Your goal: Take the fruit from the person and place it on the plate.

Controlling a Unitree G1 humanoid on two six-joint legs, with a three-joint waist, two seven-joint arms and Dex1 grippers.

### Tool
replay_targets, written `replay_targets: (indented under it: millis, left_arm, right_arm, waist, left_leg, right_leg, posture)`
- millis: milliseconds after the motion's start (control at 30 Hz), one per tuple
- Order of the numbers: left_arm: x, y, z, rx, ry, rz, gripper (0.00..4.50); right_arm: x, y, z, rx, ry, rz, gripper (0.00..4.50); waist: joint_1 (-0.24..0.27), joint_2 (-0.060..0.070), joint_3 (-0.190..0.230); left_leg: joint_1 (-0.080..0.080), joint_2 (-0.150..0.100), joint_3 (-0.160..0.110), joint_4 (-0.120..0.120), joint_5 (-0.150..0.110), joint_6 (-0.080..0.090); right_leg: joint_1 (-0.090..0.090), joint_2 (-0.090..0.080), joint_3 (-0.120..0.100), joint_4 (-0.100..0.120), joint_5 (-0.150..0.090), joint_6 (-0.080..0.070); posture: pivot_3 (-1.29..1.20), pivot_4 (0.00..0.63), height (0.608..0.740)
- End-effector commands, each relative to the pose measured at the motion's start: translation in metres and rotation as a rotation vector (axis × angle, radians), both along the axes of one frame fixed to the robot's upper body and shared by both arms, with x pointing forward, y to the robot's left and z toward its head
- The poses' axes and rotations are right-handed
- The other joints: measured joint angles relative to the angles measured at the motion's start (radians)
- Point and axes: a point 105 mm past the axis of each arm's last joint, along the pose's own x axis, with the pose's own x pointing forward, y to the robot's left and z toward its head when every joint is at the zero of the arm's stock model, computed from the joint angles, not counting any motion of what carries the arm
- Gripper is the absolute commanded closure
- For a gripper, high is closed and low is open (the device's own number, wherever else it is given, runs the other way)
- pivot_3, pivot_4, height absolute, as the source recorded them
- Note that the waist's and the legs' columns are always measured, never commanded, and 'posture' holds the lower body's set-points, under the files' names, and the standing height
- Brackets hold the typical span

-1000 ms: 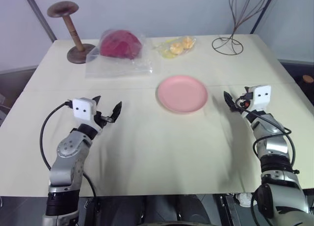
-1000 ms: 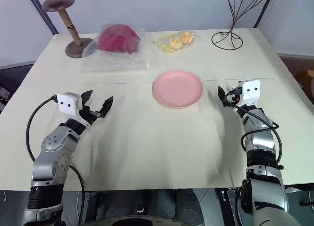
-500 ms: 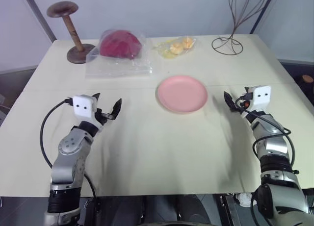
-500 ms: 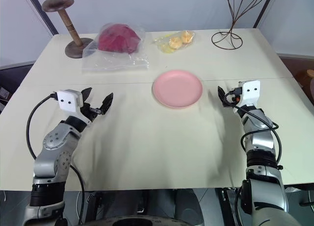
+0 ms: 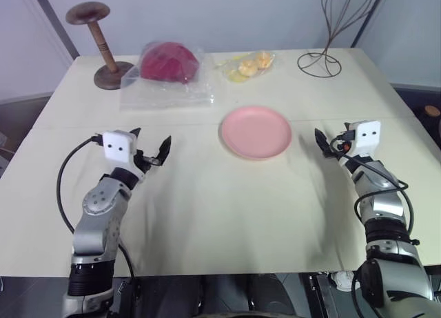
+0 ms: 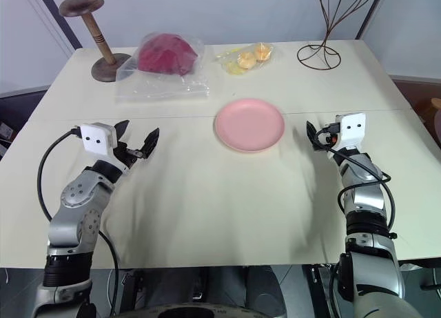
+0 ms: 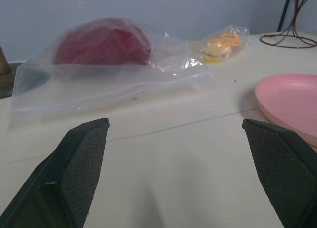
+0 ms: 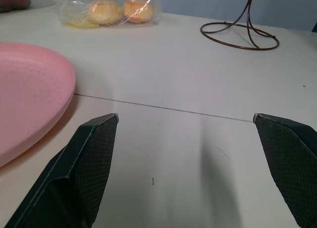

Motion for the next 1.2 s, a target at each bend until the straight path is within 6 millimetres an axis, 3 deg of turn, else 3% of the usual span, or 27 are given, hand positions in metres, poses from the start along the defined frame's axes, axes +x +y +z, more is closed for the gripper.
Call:
replay_targets:
  millis: [33,833,933,1067,1200]
  left_arm:
    - [0.001,-0.001,0.008,0.008,-0.033,-0.008,0.0]
    - [0.005,0.008,0.007,0.027,-0.043,-0.007,0.0]
    - [0.004,0.007,0.005,0.027,-0.041,-0.007,0.0]
    - [0.004,0.006,0.001,0.027,-0.034,-0.013,0.0]
    - [0.003,0.006,-0.002,0.032,-0.025,-0.021,0.0]
  right_arm:
    - [-0.001,-0.001,0.013,-0.005,-0.053,-0.004,0.04]
    - [0.0,0.0,0.013,-0.004,-0.056,-0.003,0.04]
    - [-0.001,-0.001,0.021,-0.022,-0.077,0.009,0.04]
    - [-0.009,0.013,0.042,-0.036,-0.109,0.171,0.04]
    - [-0.045,0.049,0.059,-0.005,0.004,0.54,0.04]
  waist:
    - [0.0,0.0,0.0]
    - [0.0,0.0,0.0]
    - [0.0,0.0,0.0]
    - [0.001,0.0,0.0]
    - [0.004,0.0,0.0]
  left_leg:
    - [0.0,0.0,0.0,0.0,0.0,0.0]
    - [0.0,0.0,0.0,0.0,0.0,0.0]
    - [0.0,0.0,0.0,0.0,0.0,0.0]
    - [0.0,0.0,0.0,0.0,0.0,0.0]
    - [0.0,0.0,0.0,0.0,0.0,0.0]
  right_leg:
    - [0.0,0.0,0.0,0.0,0.0,0.0]
    - [0.0,0.0,0.0,0.0,0.0,0.0]
    - [0.0,0.0,0.0,0.0,0.0,0.0]
    - [0.0,0.0,0.0,0.0,0.0,0.0]
    - [0.0,0.0,0.0,0.0,0.0,0.0]
  posture:
    - [0.0,0.15,0.74]
    - [0.0,0.15,0.74]
    - [0.0,0.15,0.74]
    - [0.0,0.15,0.74]
    - [0.0,0.15,0.74]
